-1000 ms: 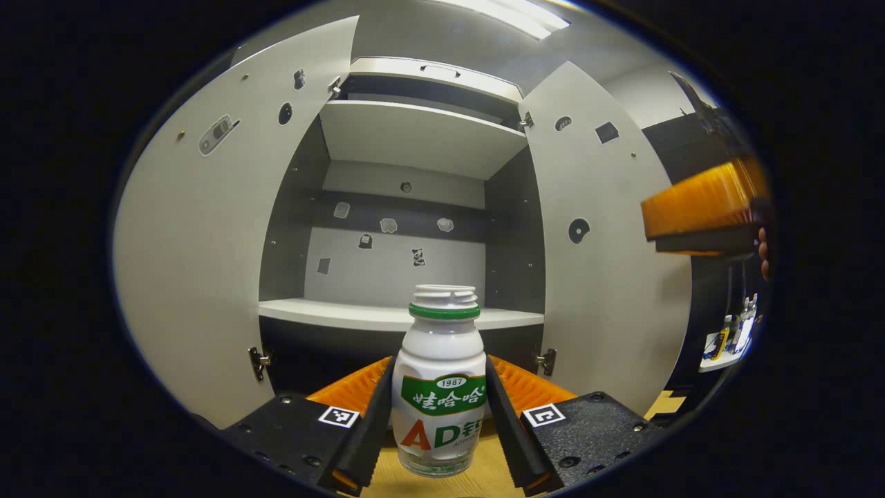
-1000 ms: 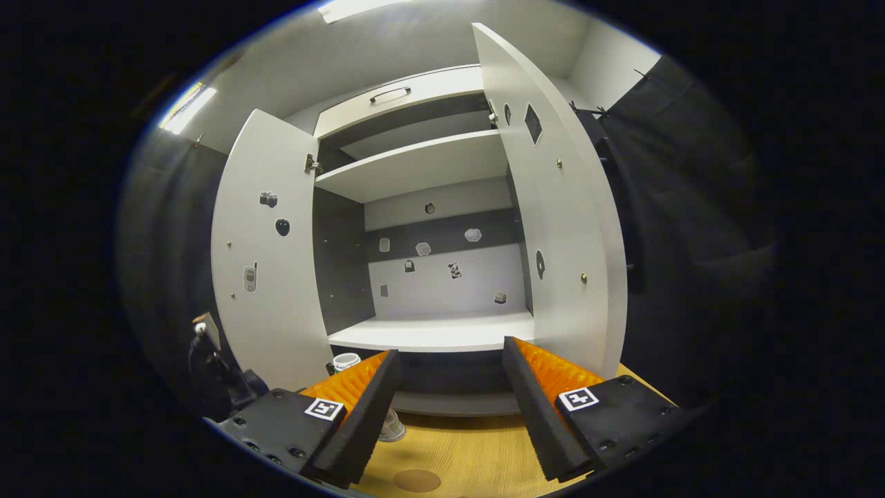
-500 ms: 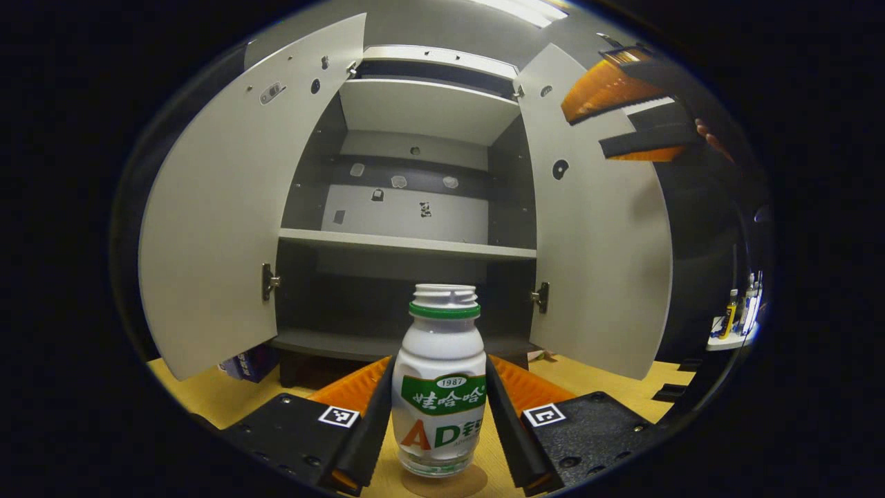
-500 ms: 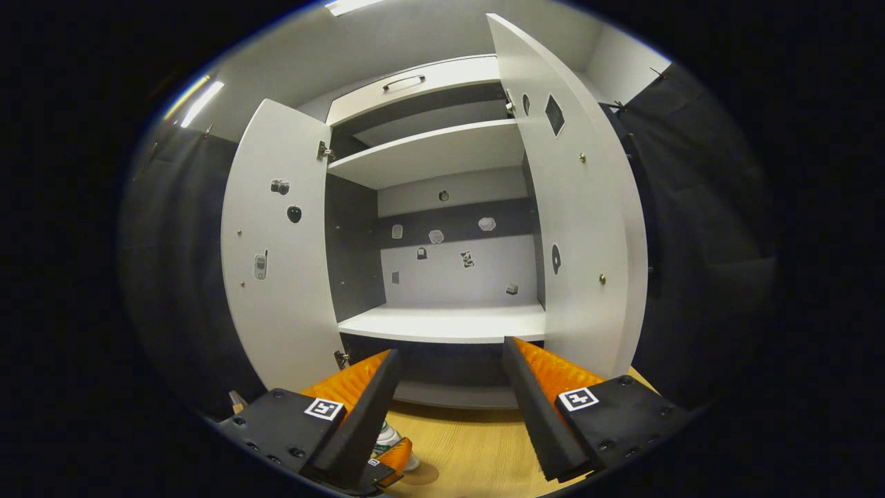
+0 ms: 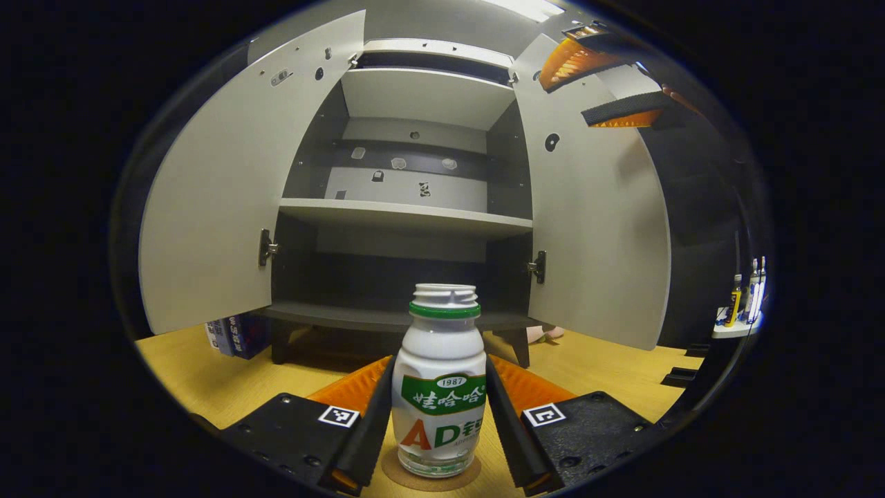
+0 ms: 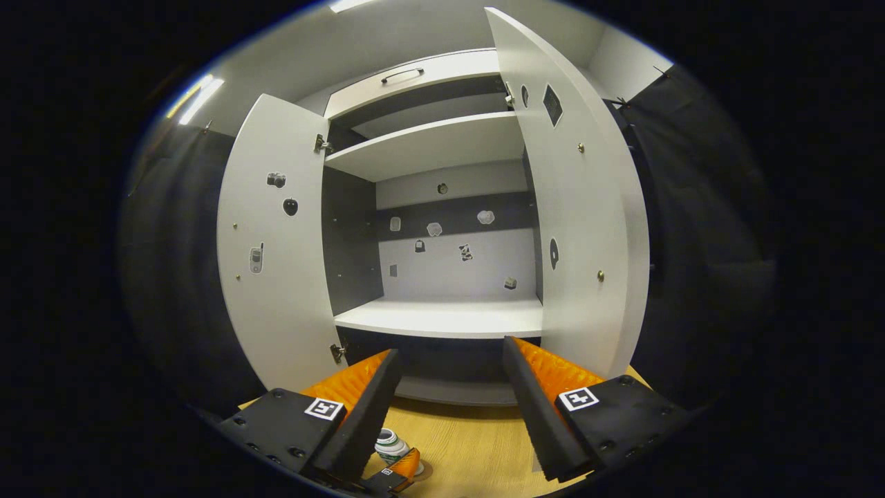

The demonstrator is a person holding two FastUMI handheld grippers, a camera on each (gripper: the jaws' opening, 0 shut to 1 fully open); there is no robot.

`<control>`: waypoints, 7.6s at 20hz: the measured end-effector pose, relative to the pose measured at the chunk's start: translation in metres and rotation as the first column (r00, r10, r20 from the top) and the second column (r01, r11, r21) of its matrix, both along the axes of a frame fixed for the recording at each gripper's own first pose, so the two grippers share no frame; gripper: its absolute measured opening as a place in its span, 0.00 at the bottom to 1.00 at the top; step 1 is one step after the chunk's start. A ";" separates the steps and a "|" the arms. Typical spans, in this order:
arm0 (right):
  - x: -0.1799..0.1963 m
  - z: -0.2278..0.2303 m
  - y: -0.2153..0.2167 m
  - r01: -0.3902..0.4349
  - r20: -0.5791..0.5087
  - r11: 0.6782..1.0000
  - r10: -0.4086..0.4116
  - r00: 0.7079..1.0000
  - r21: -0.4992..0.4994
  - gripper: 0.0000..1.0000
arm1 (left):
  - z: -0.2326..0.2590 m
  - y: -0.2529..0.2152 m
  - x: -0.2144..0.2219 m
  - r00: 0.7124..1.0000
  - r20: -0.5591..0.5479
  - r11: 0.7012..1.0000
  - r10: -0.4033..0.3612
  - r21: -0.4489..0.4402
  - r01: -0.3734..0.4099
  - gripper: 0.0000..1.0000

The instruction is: Grasp the bottle in the cabinet with the left hand and place it on the coaster, then close the right door with the right hand and the left door with the left hand.

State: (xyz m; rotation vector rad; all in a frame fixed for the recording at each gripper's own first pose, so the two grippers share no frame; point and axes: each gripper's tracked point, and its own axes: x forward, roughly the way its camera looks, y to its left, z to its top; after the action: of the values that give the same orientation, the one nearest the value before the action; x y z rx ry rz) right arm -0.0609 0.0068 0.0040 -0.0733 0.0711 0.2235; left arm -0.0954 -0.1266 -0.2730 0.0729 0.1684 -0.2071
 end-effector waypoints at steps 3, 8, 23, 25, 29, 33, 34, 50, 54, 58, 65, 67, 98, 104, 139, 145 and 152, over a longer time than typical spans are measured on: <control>0.002 -0.001 -0.002 0.003 -0.001 1.000 -0.003 1.000 -0.002 0.98 | -0.005 0.001 -0.002 1.000 0.000 1.000 0.003 -0.005 -0.003 0.72; 0.006 -0.004 -0.002 0.009 -0.007 1.000 -0.009 1.000 -0.002 0.98 | -0.008 0.000 -0.003 0.999 0.032 1.000 -0.014 0.029 0.013 0.73; 0.009 -0.020 0.019 -0.043 -0.034 0.999 0.043 0.998 0.001 0.97 | 0.051 0.005 0.005 0.995 0.096 0.999 0.001 0.031 -0.004 0.96; 0.009 -0.021 0.022 -0.050 -0.033 0.999 0.051 0.998 0.008 0.98 | 0.065 0.011 0.012 0.997 0.076 1.000 0.026 -0.001 -0.026 0.96; 0.011 -0.016 0.025 -0.056 0.005 0.998 0.056 0.998 0.010 0.97 | 0.108 0.022 0.024 0.997 0.049 0.997 0.058 -0.052 -0.055 0.95; 0.012 -0.013 0.027 -0.049 0.021 0.998 0.049 0.999 0.026 0.98 | 0.166 0.037 0.038 0.992 0.084 0.993 0.091 -0.087 -0.084 0.95; 0.012 -0.010 0.027 -0.048 0.027 0.998 0.047 0.999 0.031 0.98 | 0.181 0.040 0.043 0.992 0.087 0.991 0.096 -0.097 -0.088 0.95; -0.051 0.090 -0.058 0.028 0.109 0.998 -0.034 0.993 0.056 0.97 | 0.237 0.065 0.085 0.993 0.045 0.990 0.113 -0.086 -0.108 0.95; -0.074 0.132 -0.118 0.152 0.168 0.983 -0.168 0.971 0.100 0.97 | 0.229 0.050 0.089 0.995 0.028 0.986 0.093 -0.144 -0.088 0.95; -0.068 0.162 -0.183 0.317 0.214 0.943 -0.331 0.919 0.097 0.97 | 0.232 0.046 0.093 0.996 0.044 0.986 0.082 -0.151 -0.075 0.95; -0.015 0.165 -0.214 0.388 0.201 0.921 -0.389 0.899 0.042 0.97 | 0.235 0.063 0.083 0.990 0.055 0.982 0.128 -0.147 -0.119 0.95; -0.001 0.158 -0.206 0.374 0.182 0.927 -0.373 0.910 0.031 0.97 | 0.234 0.068 0.081 0.989 0.050 0.981 0.142 -0.138 -0.134 0.95; 0.022 0.136 -0.085 0.226 0.209 0.972 -0.207 0.956 -0.071 0.94 | 0.248 0.117 0.059 0.982 0.094 0.984 0.166 -0.074 -0.159 0.95; 0.043 0.126 -0.042 0.108 0.166 0.993 -0.099 0.981 -0.047 0.85 | 0.246 0.122 0.050 0.980 0.082 0.981 0.181 -0.087 -0.173 0.95; 0.135 0.099 0.044 0.021 0.101 0.999 -0.018 0.995 -0.028 0.96 | 0.375 0.292 -0.019 0.718 0.300 0.773 0.629 -0.140 -0.619 0.98; 0.100 0.096 0.028 0.038 0.098 0.998 -0.034 0.995 -0.045 0.95 | 0.399 0.315 0.018 0.709 0.340 0.772 0.618 -0.092 -0.629 0.94; 0.053 0.088 -0.012 0.109 0.078 0.993 -0.105 0.991 -0.052 0.96 | 0.409 0.319 0.056 0.733 0.360 0.795 0.578 -0.045 -0.605 0.94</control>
State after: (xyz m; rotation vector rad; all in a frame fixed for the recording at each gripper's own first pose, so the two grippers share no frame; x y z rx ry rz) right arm -0.0079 -0.0050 0.0923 -0.1330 0.0063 0.1109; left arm -0.0393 0.1923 0.1362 0.1273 -0.1724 0.4618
